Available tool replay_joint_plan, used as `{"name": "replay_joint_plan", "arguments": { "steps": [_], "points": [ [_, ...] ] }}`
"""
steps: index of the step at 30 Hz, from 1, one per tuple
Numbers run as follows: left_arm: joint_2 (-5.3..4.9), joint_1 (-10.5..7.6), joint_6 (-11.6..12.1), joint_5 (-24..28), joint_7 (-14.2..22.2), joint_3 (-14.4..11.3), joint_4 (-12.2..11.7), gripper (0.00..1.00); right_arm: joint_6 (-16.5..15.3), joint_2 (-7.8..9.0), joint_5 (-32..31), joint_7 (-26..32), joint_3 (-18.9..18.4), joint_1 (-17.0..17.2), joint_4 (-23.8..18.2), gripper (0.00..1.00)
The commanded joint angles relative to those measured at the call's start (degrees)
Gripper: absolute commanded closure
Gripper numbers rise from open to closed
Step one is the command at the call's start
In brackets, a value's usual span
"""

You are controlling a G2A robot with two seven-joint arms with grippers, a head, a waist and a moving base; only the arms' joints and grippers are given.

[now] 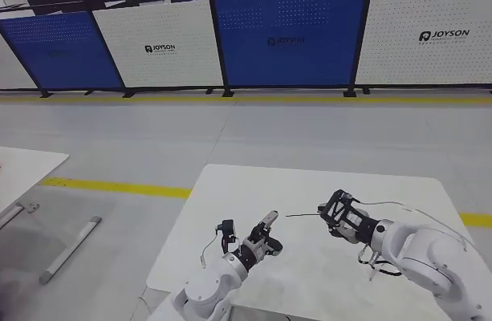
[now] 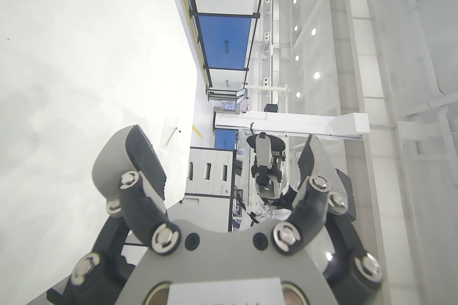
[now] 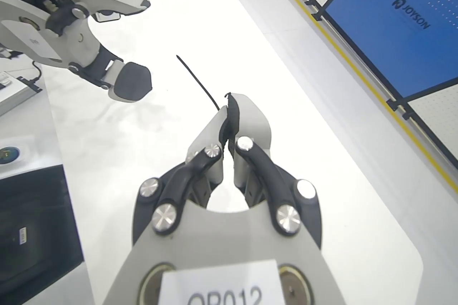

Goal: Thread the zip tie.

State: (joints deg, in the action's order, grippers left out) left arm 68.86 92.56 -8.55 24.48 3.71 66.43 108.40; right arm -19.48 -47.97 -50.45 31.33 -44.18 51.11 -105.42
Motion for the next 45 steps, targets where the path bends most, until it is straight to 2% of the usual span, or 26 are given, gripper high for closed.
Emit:
{"name": "replay_joint_plan", "arguments": {
  "steps": [1,7,11,21,22,25,26,30,32,33,41,43,45],
  "points": [
    [0.0,0.0,0.0,0.0,0.0,0.0,0.0,0.0,0.0,-0.03,-0.2,-0.5,0.0,0.2,0.0,1.0],
    [0.0,0.0,0.0,0.0,0.0,0.0,0.0,0.0,0.0,0.08,-10.7,-5.6,2.7,-0.5,0.2,1.0],
    [0.0,0.0,0.0,0.0,0.0,0.0,0.0,0.0,0.0,0.55,-18.7,-10.7,7.8,-2.6,1.0,1.0],
    [0.03,0.0,-0.1,0.3,0.1,-0.1,0.0,0.0,0.0,0.63,-18.7,-11.5,8.4,-2.9,1.3,1.0],
    [0.07,0.08,-1.7,1.6,0.8,-0.5,0.2,0.0,0.0,0.63,-18.7,-11.5,8.4,-2.9,1.3,1.0],
    [0.15,-0.82,-9.8,7.8,2.2,-0.2,2.1,0.0,0.0,0.63,-18.7,-11.5,8.4,-2.9,1.3,1.0],
    [0.17,-1.12,-10.9,9.4,2.2,-0.3,2.4,0.0,0.0,0.63,-18.7,-11.5,8.4,-2.9,1.3,1.0],
    [0.0,-2.91,-10.9,20.4,0.7,-1.9,1.2,0.0,0.0,0.63,-18.7,-11.5,8.4,-2.9,1.3,1.0],
    [-0.24,-5.72,-10.9,27.1,-4.1,-2.1,0.5,0.0,0.0,0.63,-18.7,-11.5,8.4,-2.9,1.3,1.0],
    [-0.27,-6.2,-10.9,27.8,-4.9,-2.2,0.5,0.0,0.0,0.63,-18.7,-11.5,8.4,-2.9,1.3,1.0],
    [-0.26,-6.2,-10.9,27.7,-4.9,-2.3,0.4,0.0,0.0,0.62,-19.4,-11.6,8.3,-2.8,1.3,1.0],
    [-0.15,-6.48,-10.9,28.7,-5.6,-2.5,0.5,0.0,0.1,0.55,-23.8,-11.3,8.2,-2.7,0.7,1.0],
    [-0.04,-7.27,-10.9,30.5,-7.8,-2.6,0.6,0.0,0.0,0.48,-28.4,-12.6,8.5,-2.6,-0.4,1.0]
  ]
}}
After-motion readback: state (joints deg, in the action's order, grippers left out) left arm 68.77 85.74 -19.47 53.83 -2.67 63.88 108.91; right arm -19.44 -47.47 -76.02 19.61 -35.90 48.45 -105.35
